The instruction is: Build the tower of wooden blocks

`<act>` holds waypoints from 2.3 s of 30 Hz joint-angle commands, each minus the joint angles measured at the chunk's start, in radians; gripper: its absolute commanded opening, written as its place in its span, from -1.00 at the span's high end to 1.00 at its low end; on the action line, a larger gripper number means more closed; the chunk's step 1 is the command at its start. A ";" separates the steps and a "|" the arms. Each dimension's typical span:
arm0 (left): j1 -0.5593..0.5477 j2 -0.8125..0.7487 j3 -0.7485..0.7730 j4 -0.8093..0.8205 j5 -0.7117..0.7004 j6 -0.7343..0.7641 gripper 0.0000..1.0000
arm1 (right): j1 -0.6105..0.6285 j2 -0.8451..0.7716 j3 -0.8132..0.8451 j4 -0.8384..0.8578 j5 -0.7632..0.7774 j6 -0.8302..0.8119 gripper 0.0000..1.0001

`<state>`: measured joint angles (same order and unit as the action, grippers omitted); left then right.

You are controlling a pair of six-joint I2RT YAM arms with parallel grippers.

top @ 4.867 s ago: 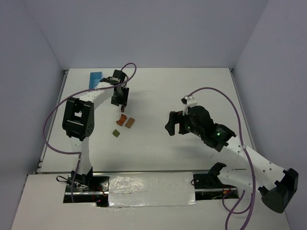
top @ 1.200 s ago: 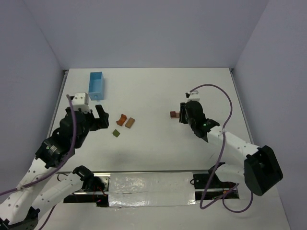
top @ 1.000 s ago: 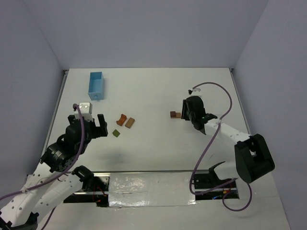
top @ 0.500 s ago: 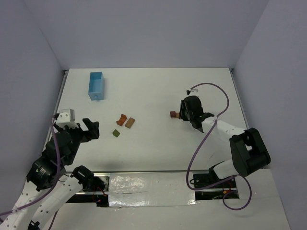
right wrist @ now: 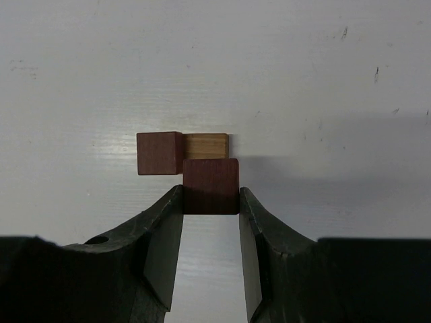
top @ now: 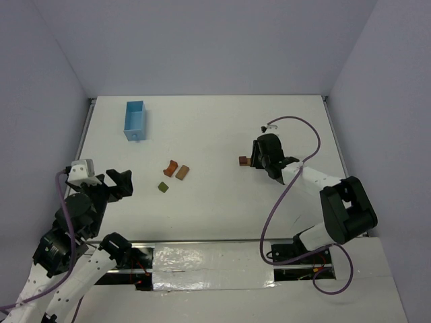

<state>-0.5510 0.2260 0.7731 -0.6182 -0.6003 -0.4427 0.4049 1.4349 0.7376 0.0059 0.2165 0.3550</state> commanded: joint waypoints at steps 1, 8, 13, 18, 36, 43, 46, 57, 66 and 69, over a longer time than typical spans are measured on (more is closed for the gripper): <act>0.000 0.058 0.008 0.037 0.007 0.032 -0.99 | -0.003 0.044 0.060 0.003 0.003 0.022 0.51; 0.002 0.073 -0.001 0.054 0.039 0.047 -0.99 | -0.001 0.113 0.088 0.005 -0.006 0.016 0.48; 0.002 0.082 0.000 0.055 0.048 0.050 -0.99 | -0.003 0.139 0.108 0.002 -0.003 0.013 0.41; 0.002 0.096 0.000 0.058 0.057 0.055 -0.99 | -0.003 0.171 0.138 0.002 -0.003 0.009 0.39; 0.002 0.099 -0.001 0.058 0.066 0.056 -0.99 | -0.005 0.177 0.151 -0.035 0.004 0.013 0.29; 0.002 0.101 -0.003 0.060 0.076 0.061 -0.99 | -0.003 0.176 0.144 -0.035 0.006 0.016 0.19; 0.002 0.101 -0.003 0.060 0.077 0.061 -0.99 | -0.005 0.173 0.143 -0.038 0.009 0.018 0.14; 0.002 0.104 -0.001 0.060 0.085 0.064 -0.99 | -0.005 0.171 0.141 -0.040 0.006 0.018 0.05; 0.000 0.104 -0.003 0.061 0.088 0.064 -0.99 | -0.008 0.159 0.131 -0.034 0.000 0.024 0.04; 0.002 0.104 -0.001 0.061 0.089 0.065 -0.99 | -0.021 0.154 0.128 -0.030 -0.018 0.027 0.04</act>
<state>-0.5510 0.3199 0.7719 -0.6060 -0.5182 -0.3943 0.3988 1.6272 0.8619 -0.0383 0.2020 0.3702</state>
